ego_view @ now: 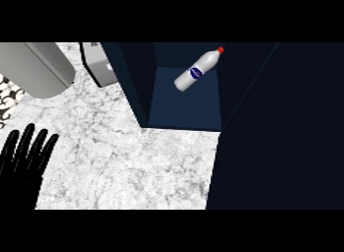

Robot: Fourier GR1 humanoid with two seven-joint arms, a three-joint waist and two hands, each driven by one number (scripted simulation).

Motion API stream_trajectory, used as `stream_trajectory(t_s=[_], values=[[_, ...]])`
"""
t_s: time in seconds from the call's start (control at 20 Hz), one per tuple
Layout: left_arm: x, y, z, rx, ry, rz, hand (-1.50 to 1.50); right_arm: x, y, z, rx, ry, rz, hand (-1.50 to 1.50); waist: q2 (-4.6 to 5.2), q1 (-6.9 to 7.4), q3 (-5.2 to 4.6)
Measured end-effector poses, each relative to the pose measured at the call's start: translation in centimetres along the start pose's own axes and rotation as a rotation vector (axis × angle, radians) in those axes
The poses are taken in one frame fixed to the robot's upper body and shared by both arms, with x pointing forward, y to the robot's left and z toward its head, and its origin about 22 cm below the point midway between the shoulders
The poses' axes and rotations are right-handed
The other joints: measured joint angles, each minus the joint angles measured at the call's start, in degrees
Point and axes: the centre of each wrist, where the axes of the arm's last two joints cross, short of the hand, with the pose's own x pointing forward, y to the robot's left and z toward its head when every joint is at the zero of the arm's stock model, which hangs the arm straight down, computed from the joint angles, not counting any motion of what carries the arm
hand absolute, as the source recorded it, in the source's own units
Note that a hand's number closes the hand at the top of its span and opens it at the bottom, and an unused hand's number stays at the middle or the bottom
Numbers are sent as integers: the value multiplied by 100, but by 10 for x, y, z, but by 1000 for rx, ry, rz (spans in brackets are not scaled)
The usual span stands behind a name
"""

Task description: Pick up the bottled water, place it into the cabinet and close the cabinet

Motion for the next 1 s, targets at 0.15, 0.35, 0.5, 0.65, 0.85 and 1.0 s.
stream_trajectory(t_s=[0.15,0.35,0.5,0.65,0.85,1.0], values=[[8,6,2,-11,0,4,-150,-1,3,-3,-30,-3,-16,150,37,91,0],[19,17,5,-25,3,2,-150,-2,2,-7,-26,-7,-15,150,88,247,-2],[26,23,5,-47,5,2,-150,-1,-1,-10,-10,-8,-3,150,126,374,-2],[32,26,5,-67,4,4,-150,0,-3,-12,10,-3,14,150,160,476,-9],[38,29,3,-92,4,13,-150,1,-7,-16,44,0,37,150,205,621,-19],[40,32,3,-110,12,10,-150,3,-10,-19,75,1,61,150,242,722,-29]])
